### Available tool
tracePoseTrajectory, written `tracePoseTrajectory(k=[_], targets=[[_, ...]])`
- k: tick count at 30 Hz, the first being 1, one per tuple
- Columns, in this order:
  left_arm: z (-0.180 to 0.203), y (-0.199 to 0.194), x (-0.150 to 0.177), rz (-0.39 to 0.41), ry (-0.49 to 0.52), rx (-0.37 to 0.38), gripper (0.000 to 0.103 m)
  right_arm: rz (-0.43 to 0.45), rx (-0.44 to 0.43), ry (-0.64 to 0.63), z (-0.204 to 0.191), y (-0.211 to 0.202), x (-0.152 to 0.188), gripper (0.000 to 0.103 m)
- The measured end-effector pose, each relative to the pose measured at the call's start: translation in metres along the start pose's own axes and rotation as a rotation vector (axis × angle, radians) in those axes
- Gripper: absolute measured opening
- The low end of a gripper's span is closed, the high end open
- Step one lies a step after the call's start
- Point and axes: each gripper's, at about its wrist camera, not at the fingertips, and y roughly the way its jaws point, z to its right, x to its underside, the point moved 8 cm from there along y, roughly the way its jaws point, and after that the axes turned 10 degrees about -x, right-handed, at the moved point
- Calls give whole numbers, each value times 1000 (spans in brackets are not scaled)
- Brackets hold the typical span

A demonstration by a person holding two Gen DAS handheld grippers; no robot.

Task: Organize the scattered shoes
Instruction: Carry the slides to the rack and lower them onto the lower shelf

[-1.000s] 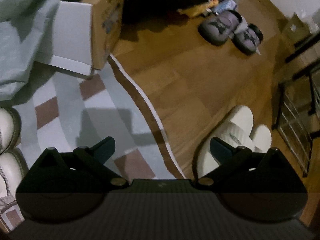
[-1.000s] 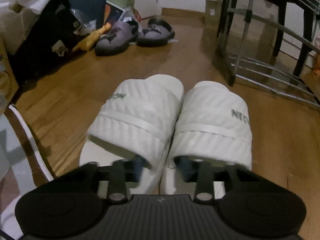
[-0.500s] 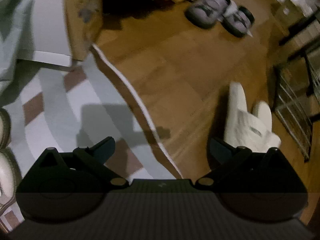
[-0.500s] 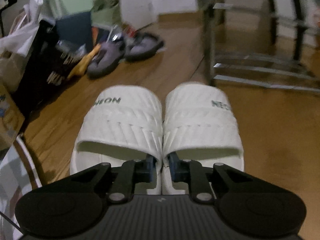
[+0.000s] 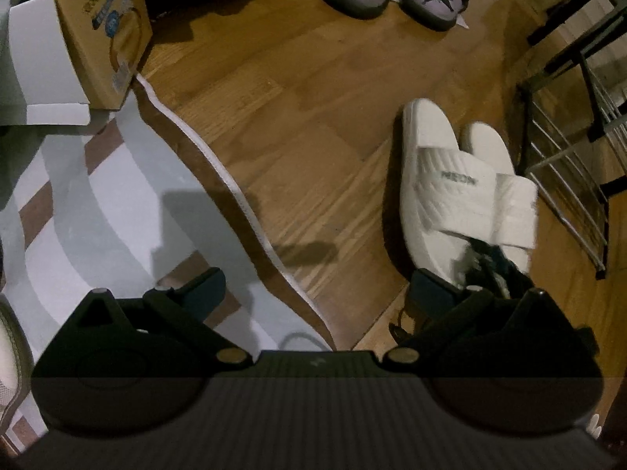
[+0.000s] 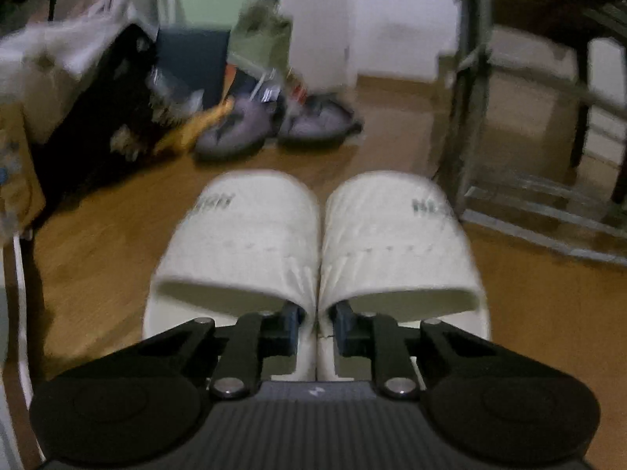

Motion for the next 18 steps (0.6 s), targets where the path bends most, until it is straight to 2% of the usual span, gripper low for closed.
tracePoseTrajectory(k=[4, 10, 18], targets=[[-3, 2, 1, -8, -19, 3, 103, 23, 24, 31, 3, -19, 0, 17], [6, -2, 1, 0, -2, 6, 103, 94, 101, 103, 15, -81, -10, 17], [24, -11, 10, 12, 32, 4, 103, 194, 215, 127, 63, -135, -18, 17]])
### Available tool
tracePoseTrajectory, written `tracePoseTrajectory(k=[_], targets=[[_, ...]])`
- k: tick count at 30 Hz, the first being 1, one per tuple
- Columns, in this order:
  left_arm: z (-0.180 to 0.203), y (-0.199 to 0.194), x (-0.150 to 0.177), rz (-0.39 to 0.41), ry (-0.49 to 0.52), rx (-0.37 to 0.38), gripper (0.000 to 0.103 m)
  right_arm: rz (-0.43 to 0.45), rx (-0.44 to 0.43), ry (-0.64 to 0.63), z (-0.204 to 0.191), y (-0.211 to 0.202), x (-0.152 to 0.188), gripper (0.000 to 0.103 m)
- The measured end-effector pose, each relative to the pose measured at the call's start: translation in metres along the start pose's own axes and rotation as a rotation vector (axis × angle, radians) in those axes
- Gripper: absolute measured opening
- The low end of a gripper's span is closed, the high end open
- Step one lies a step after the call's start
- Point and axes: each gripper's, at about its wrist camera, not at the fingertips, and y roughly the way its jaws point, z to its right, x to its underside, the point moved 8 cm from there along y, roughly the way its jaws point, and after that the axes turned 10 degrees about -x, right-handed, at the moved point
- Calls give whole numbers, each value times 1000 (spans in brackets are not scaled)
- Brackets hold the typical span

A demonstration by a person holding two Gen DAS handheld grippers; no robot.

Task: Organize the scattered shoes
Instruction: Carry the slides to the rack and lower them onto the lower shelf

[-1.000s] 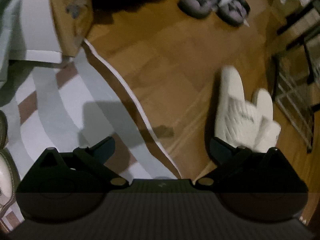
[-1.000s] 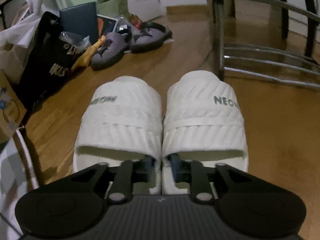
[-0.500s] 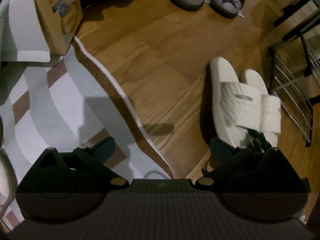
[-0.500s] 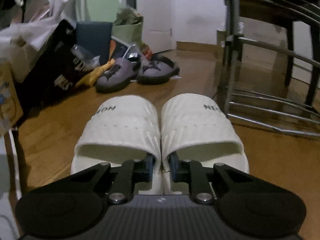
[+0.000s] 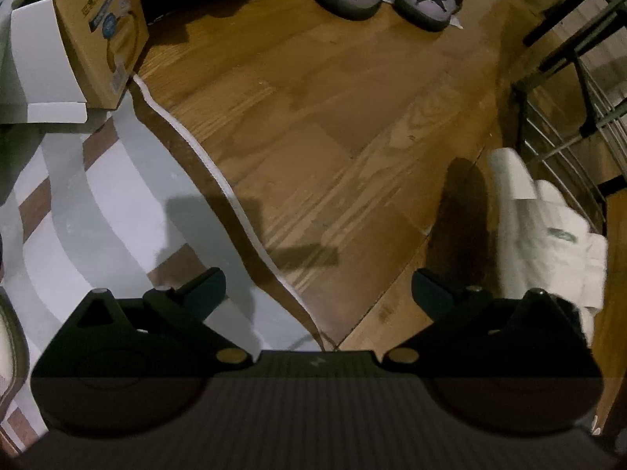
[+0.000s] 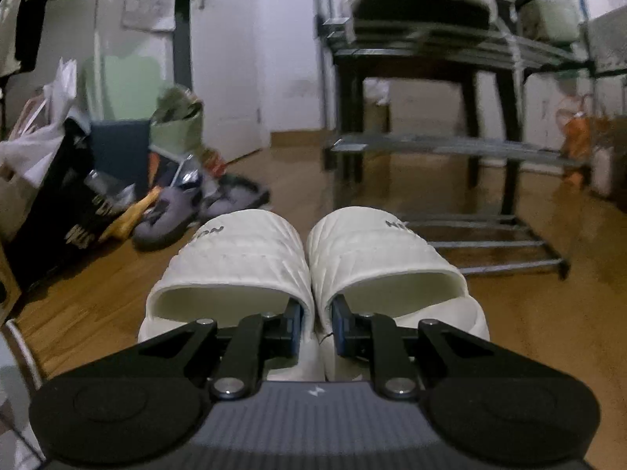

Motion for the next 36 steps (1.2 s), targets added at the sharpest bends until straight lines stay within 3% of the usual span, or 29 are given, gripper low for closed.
tracePoseTrajectory(k=[11, 21, 31, 34, 36], targets=[[46, -6, 17, -2, 89, 5, 103, 78, 116, 35, 68, -26, -29, 17], [60, -8, 27, 0, 136, -7, 103, 162, 245, 41, 123, -61, -66, 17], [71, -6, 38, -12, 173, 2, 103, 263, 299, -22, 123, -88, -99, 17], [72, -4, 40, -16, 171, 5, 103, 288, 259, 53, 134, -86, -119, 18], [71, -4, 40, -15, 166, 9, 103, 294, 250, 32, 148, -64, -139, 18]])
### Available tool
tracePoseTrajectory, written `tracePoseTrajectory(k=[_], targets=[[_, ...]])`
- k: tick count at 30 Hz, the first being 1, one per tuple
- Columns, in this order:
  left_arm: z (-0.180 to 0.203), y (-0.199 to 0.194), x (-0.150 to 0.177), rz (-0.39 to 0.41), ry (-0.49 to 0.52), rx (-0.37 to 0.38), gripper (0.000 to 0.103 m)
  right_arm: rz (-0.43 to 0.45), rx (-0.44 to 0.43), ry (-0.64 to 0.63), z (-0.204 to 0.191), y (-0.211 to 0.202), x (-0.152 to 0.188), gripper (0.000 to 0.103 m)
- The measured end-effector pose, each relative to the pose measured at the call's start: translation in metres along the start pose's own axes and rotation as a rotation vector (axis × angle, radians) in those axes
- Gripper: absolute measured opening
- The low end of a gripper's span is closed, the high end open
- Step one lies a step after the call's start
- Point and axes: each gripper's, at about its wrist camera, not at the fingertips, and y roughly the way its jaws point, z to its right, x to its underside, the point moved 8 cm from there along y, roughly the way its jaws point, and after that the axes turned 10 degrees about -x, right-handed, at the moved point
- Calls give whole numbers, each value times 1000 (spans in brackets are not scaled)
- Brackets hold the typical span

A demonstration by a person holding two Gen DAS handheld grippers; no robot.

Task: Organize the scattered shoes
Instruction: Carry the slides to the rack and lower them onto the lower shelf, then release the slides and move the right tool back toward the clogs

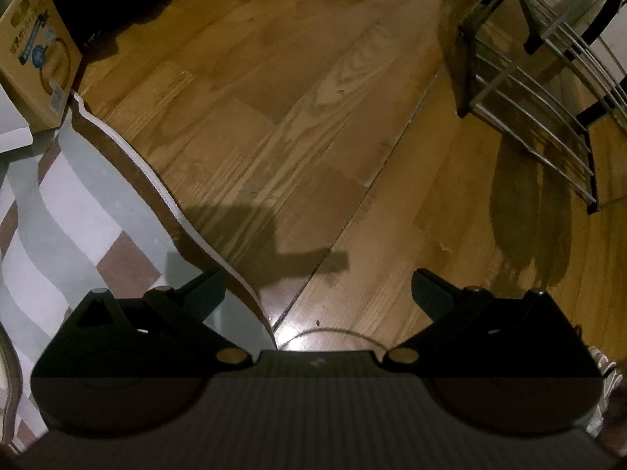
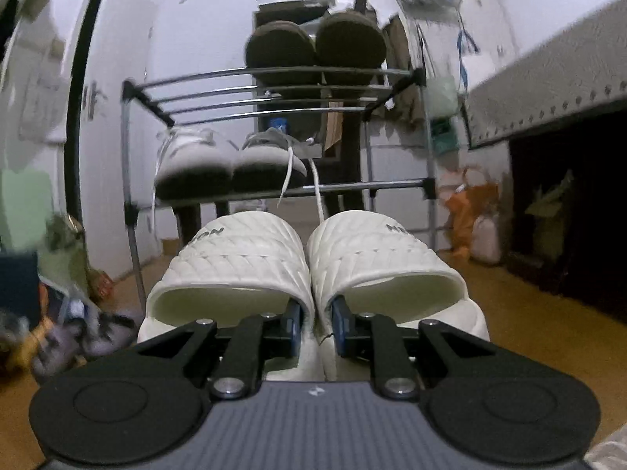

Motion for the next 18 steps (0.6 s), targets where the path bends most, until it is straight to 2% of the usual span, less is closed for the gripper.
tracePoseTrajectory(k=[3, 7, 10, 11, 12, 14, 15, 17, 18], targets=[[-2, 1, 2, 1, -1, -5, 103, 9, 11, -67, 10, 48, -13, 17], [0, 8, 1, -20, 2, -7, 103, -42, 23, -37, 37, 122, -18, 18], [-1, 11, -1, -27, 1, -2, 103, -84, 70, -19, 62, 185, -16, 18], [-2, 12, -1, -27, -1, -6, 103, -97, 81, -22, 65, 193, -15, 18], [-3, 12, -2, -27, -2, -11, 103, -136, 100, -31, 72, 213, -12, 19], [-4, 14, -1, -30, -2, -15, 103, -221, 74, -14, 79, 233, 0, 29], [-5, 16, -1, -33, -2, -17, 103, -263, 60, -5, 83, 243, 6, 31], [-4, 19, 1, -41, 5, -12, 103, -314, 38, 3, 90, 249, 16, 46], [-3, 21, 3, -46, 12, -10, 103, -290, 46, -7, 92, 237, 12, 61]])
